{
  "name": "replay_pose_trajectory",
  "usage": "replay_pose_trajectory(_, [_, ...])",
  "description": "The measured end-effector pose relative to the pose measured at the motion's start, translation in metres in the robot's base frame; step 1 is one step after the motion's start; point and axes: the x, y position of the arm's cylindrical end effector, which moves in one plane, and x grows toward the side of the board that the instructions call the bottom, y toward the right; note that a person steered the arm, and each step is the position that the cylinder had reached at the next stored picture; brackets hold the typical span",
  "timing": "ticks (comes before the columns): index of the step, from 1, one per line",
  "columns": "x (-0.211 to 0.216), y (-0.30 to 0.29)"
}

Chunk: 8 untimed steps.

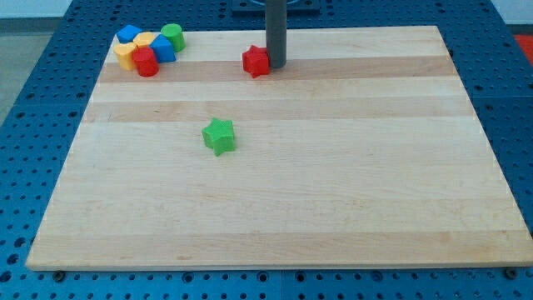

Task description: Place the red star right towards the bottom right side of the green circle

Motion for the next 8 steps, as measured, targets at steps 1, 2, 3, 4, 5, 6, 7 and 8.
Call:
replay_pose_trajectory(1, [-0.020,-0.014])
replay_pose_trajectory(2, [-0.014,-0.017])
replay_pose_trajectory(3, [0.019,0.031])
replay_pose_trajectory(4, [0.024,0.028])
replay_pose_trajectory(5, [0.014,0.000])
replay_pose_trajectory(6, [0.014,-0.021])
replay_pose_trajectory(7, [0.014,-0.037])
replay_pose_trajectory(8, [0.011,-0.050])
